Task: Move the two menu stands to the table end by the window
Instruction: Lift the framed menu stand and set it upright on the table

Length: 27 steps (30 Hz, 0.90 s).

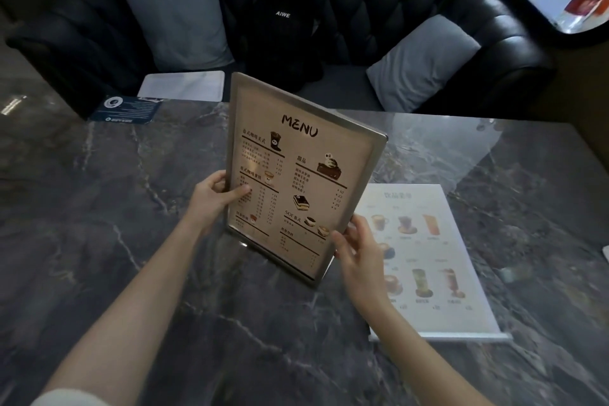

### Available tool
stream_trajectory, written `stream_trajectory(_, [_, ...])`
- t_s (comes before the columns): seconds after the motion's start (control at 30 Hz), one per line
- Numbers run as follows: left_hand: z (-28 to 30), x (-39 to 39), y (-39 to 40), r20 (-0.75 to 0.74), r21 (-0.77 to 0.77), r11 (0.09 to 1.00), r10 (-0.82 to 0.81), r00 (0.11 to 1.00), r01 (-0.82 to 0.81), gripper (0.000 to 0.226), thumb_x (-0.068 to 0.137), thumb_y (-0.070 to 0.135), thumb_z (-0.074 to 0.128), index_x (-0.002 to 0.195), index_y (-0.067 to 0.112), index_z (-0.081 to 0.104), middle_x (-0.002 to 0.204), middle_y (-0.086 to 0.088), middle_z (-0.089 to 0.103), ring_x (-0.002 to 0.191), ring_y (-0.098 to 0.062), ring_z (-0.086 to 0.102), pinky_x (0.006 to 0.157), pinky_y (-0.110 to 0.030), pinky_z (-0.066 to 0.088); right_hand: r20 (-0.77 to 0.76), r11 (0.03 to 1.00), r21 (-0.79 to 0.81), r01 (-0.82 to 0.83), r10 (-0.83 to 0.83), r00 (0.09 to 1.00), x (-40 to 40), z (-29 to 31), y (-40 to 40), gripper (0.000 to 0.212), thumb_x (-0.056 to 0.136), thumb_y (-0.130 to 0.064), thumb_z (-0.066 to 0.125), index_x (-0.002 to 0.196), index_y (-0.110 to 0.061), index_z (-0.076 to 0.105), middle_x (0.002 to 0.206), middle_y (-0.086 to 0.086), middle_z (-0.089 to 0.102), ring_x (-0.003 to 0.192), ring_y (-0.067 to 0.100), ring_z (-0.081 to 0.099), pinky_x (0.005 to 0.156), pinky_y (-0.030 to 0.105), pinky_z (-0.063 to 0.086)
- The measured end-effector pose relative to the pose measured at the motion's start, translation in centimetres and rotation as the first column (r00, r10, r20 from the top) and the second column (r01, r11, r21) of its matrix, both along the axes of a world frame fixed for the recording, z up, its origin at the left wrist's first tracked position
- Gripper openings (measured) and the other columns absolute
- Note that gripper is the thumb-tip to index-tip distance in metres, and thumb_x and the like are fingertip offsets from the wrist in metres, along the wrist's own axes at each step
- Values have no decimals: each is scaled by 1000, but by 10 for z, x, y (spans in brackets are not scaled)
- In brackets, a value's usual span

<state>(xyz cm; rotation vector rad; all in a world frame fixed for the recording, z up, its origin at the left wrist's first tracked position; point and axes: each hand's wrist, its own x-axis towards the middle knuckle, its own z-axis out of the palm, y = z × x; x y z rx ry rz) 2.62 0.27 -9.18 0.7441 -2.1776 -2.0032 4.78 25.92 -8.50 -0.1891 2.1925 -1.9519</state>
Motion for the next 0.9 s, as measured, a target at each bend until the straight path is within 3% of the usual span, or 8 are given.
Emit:
stream_trajectory(0.13, [-4, 3, -4, -7, -5, 1000, 5, 1000, -5, 26, 77, 4, 69, 93, 22, 60, 93, 4, 67, 73, 4, 68, 59, -9, 53, -19, 999, 40, -4, 5, 1000, 4, -3, -3, 29, 91, -10, 49, 104, -35, 47, 115, 0, 65, 107, 12, 62, 86, 31, 56])
stream_trajectory(0.23, [-10, 7, -5, -8, -20, 999, 26, 1000, -27, 25, 76, 4, 69, 92, 22, 61, 93, 5, 67, 86, -5, 65, 64, -11, 54, -37, 996, 85, -7, 10, 999, 9, -6, -5, 31, 91, -9, 50, 104, -37, 44, 111, -5, 63, 102, 9, 61, 83, 15, 53])
stream_trajectory(0.33, [-13, 10, -5, -5, -37, 999, 35, 999, -35, 30, 77, 4, 68, 105, 13, 62, 95, 7, 67, 87, -4, 65, 68, -13, 55, -50, 994, 107, 2, 3, 999, 12, -8, -6, 29, 91, -9, 50, 108, -32, 44, 111, -5, 62, 101, 10, 61, 77, 5, 49])
stream_trajectory(0.43, [-12, 12, -7, -22, -73, 997, 22, 999, -24, 39, 76, 2, 69, 114, 7, 61, 89, 14, 69, 77, 5, 68, 63, -9, 53, -31, 996, 90, 5, -2, 1000, 12, -8, -5, 27, 91, -10, 51, 109, -29, 45, 112, -3, 63, 103, 12, 61, 79, 8, 50])
stream_trajectory(0.57, [-13, 15, -8, -40, -116, 993, -6, 999, 2, 40, 76, 1, 68, 116, 3, 61, 81, 17, 72, 78, 8, 67, 66, -9, 53, -36, 995, 102, -15, 19, 999, 11, -8, -4, 26, 91, -14, 50, 111, -30, 44, 112, -7, 63, 104, 12, 62, 81, 16, 53])
stream_trajectory(0.7, [-11, 17, -5, -39, -167, 986, -20, 999, 13, 35, 79, 3, 66, 114, 4, 61, 82, 17, 71, 80, 8, 67, 65, -8, 52, -79, 978, 204, -38, 55, 995, 10, -8, -2, 20, 91, -15, 50, 111, -19, 49, 108, -7, 62, 101, 13, 61, 74, 4, 47])
stream_trajectory(0.8, [-4, 19, 2, -1, -240, 970, -39, 999, 38, 28, 84, 9, 62, 112, 12, 60, 90, 17, 69, 92, -1, 66, 73, -13, 55, -99, 949, 308, -66, 101, 990, 6, -8, 1, 18, 92, -16, 50, 110, -11, 51, 106, -2, 65, 97, 15, 62, 71, 6, 47])
stream_trajectory(0.9, [2, 21, 14, 142, -469, 878, -28, 989, 92, 30, 93, 13, 49, 122, 5, 53, 116, -8, 63, 109, -25, 58, 86, -27, 45, -75, 880, 458, -130, 184, 980, 1, -1, 3, 14, 93, -21, 46, 102, -11, 48, 108, 6, 66, 97, 23, 62, 74, 26, 51])
